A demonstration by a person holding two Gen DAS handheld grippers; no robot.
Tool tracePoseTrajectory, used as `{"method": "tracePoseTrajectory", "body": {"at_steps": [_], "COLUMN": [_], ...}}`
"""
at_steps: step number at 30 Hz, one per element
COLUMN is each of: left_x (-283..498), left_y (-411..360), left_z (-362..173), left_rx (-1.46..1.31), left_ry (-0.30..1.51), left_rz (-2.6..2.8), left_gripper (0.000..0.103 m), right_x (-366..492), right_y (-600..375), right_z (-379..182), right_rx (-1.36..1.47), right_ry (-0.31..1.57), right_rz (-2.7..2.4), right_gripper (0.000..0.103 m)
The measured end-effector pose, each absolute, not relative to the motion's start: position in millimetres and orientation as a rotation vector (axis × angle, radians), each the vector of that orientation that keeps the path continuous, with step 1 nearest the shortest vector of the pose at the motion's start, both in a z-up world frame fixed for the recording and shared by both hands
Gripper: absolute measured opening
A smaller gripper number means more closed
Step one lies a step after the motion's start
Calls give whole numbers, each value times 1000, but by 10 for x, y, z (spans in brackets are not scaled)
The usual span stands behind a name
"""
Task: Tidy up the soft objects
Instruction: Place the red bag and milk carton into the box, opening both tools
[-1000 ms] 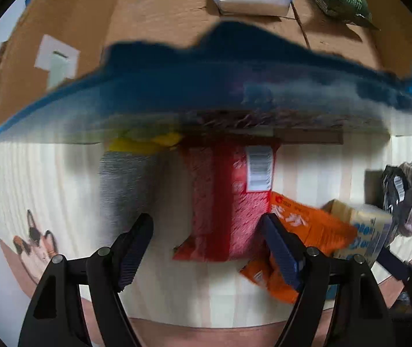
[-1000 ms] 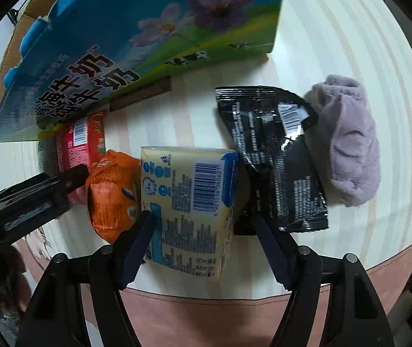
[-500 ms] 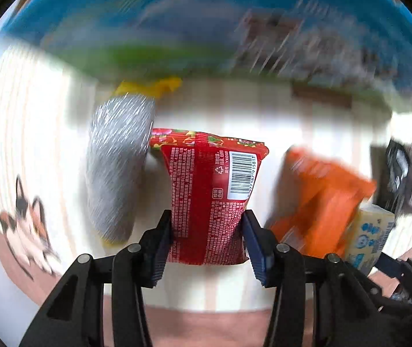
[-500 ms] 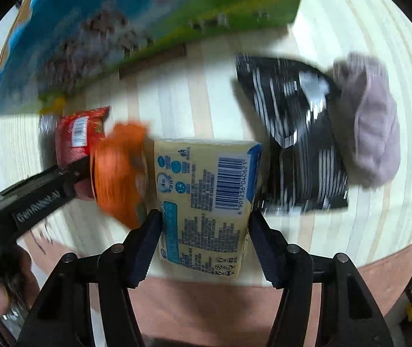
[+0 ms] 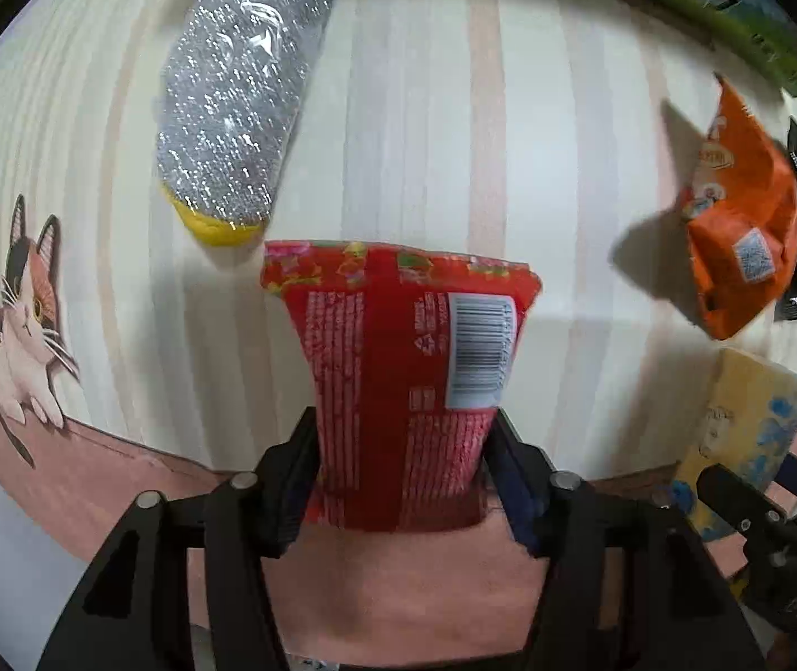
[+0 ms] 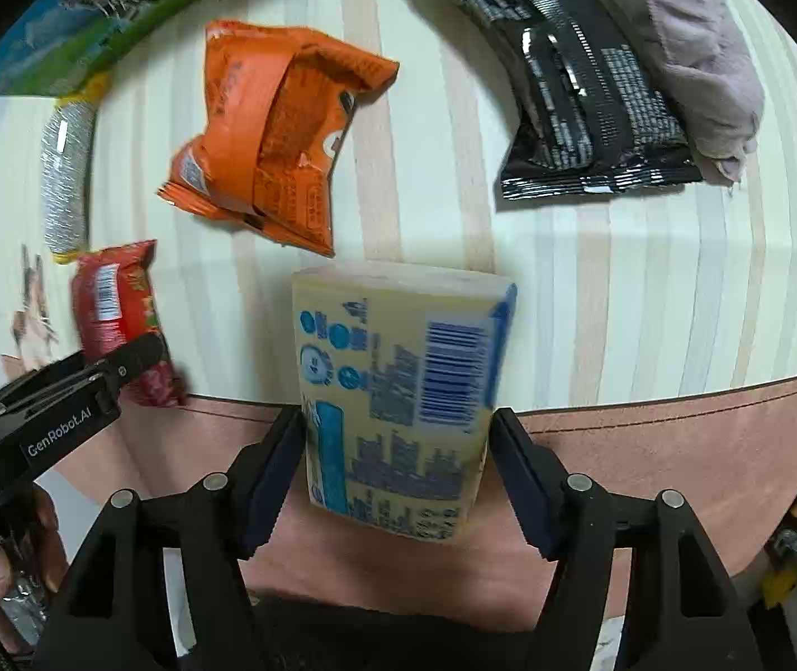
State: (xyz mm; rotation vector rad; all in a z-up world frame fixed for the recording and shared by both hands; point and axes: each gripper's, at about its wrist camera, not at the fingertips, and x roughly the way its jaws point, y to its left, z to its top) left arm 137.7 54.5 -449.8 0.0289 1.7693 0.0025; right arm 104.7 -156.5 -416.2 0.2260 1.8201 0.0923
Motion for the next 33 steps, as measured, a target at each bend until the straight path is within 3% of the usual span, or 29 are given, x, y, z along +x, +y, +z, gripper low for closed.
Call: {"method": "tracePoseTrajectory", "body": {"at_steps": [4,8,15,19,23,33], "left_x": [1409,1444,1996,2785,3413,4554], "left_y": [584,538,344,274,353,282], "left_z": [-4434,-3862,-2446,-2136,-2192,-3086], "left_rx": [-6,-60,-151,-98,-77,-30], "left_ry": [1754,1678,1451,1388,1401,1593], "left_rz": [16,-21,-153,-152,-102,-34], "left_gripper": [44,42,42,42,42,43], "right_x": [993,876,1285,1913,2643,3598], "right_y": [-1444,-1362,-1370,-1523,-1545,-1848], "right_z": [-4274,-4089,-2671,-1998,-1839,-2806], "right_rx": [161,185,260,223,183,137], "right_ry": [1837,1804,1570,1442,1414,1586], "right_rz": [67,100,254,264,213,99], "right_gripper": [69,65,65,65,65,65]}}
